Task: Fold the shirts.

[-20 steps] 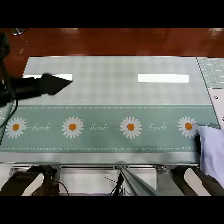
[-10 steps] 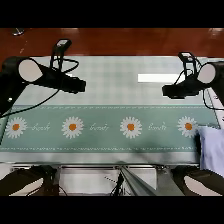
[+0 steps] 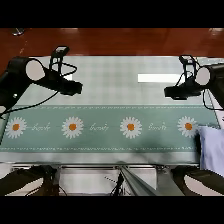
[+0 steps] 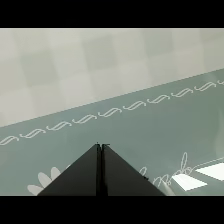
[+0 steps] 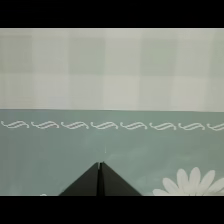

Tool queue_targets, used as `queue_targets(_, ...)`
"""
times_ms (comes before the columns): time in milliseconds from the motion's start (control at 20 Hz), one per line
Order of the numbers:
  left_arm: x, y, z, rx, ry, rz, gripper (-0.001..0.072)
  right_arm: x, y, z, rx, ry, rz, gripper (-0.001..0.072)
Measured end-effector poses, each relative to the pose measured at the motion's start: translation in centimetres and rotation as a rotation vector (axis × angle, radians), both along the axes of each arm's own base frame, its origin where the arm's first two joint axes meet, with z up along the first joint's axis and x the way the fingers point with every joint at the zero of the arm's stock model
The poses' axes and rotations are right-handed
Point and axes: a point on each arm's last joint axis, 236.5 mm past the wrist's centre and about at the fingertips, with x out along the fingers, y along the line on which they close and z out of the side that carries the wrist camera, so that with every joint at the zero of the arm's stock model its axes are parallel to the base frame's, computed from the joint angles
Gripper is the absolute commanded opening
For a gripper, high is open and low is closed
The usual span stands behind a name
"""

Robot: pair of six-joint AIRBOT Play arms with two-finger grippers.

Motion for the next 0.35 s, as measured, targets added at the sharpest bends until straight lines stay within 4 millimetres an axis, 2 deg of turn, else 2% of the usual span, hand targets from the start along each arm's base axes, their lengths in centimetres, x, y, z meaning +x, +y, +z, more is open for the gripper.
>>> queue_targets(350,-0.01,0.15,-0.09,0.005,0.004,0.005,0.0017,0.01,-0.15,-0.01,-0.005,0.000,-0.001,0.0029)
